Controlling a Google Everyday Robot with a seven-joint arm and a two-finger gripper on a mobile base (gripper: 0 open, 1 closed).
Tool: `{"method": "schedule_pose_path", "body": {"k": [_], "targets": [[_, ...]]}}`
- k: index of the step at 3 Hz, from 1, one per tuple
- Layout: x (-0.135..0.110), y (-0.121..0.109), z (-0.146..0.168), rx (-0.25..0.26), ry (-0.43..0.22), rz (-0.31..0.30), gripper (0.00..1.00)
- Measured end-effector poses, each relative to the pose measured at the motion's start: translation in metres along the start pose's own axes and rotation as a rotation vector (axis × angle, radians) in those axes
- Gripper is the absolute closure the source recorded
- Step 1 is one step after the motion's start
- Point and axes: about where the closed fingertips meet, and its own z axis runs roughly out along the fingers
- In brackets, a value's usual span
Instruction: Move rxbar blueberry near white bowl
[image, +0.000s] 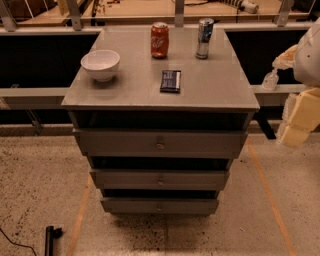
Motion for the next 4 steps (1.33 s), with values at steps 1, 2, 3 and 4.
{"method": "schedule_pose_path", "body": {"k": [1,2,3,4], "targets": [[0.0,0.0,0.0,0.0,0.0,0.0,0.0],[-0.005,-0.004,-0.001,0.015,0.003,-0.032,0.0],[-0.019,-0.022,0.006,0.059,0.037,-0.147,0.0],[-0.053,-0.054,0.027,0.148,0.071,-0.402,0.0]]}}
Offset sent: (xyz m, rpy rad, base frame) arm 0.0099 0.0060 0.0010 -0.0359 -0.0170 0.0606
